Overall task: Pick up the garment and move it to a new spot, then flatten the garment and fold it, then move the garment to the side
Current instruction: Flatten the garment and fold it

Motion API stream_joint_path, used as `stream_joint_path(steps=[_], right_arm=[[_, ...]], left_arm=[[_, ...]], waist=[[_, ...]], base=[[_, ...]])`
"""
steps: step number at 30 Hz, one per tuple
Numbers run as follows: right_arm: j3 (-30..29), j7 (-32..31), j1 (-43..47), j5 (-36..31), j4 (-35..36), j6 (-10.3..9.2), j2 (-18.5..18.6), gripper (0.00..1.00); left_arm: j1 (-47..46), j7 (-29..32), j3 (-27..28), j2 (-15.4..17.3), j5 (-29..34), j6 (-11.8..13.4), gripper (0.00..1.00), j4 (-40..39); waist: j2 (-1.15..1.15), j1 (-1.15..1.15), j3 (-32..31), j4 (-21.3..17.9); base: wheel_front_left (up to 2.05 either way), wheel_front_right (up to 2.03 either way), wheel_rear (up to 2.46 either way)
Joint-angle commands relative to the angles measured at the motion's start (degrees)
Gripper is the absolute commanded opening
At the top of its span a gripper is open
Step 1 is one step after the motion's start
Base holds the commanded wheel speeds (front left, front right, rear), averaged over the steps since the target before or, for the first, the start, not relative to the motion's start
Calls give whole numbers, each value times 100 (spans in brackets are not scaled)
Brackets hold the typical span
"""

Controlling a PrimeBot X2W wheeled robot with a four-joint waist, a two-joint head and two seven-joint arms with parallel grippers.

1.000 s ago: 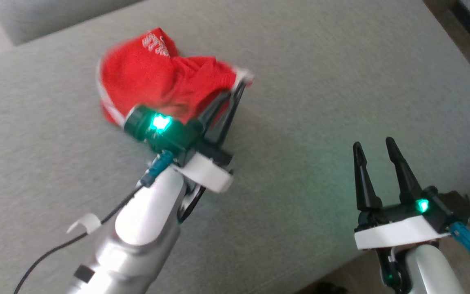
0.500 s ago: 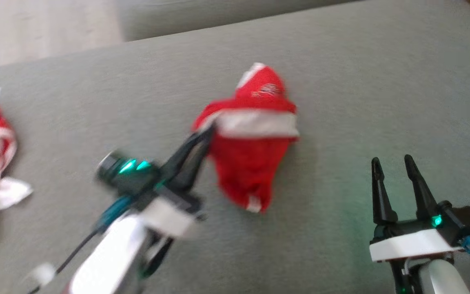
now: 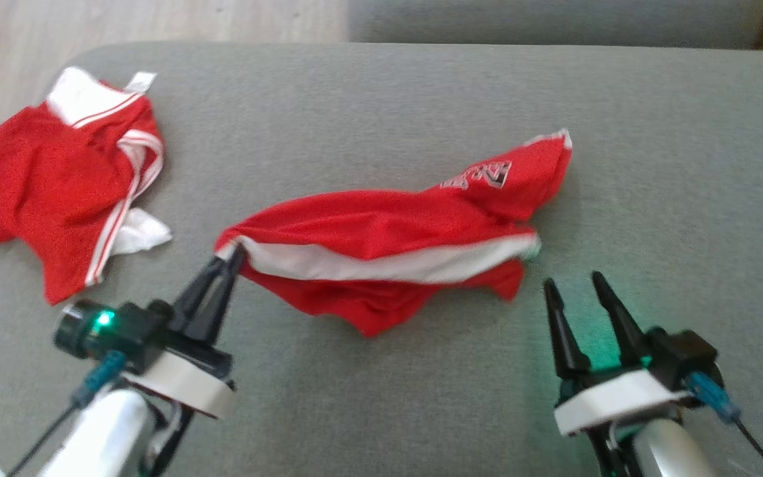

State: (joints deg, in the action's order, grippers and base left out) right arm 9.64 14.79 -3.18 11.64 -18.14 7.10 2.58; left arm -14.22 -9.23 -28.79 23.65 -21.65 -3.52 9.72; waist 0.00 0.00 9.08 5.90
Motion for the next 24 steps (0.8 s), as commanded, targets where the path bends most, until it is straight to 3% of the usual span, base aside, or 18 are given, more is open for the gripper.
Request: stream_joint_path(steps=[1,8,12,16,24], right_arm=[[196,21,-259,89,89,39,30,100],[1098,21,-798,1184,-696,39,50,100],[1877,21,-946,2052,-854,39,325,100],[2182,21,-1059,2197,-1002,39,628,100],[2699,21,-1271,2487,-1209,39,646,100]], left_arm=[[-430,-68,341,228,9,10,0,-111],[-718,-108,465,480,97,20,0,248],[-866,-137,471,488,70,-14,0,406],[-932,-173,464,476,69,1,0,520],[-1039,-228,390,407,73,-8,0,654]], waist=[[0,0,18,107],[0,0,78,216],[0,0,92,259],[0,0,93,237],[0,0,90,243]], base=[[0,0,0],[0,0,0],[0,0,0],[0,0,0],[0,0,0]])
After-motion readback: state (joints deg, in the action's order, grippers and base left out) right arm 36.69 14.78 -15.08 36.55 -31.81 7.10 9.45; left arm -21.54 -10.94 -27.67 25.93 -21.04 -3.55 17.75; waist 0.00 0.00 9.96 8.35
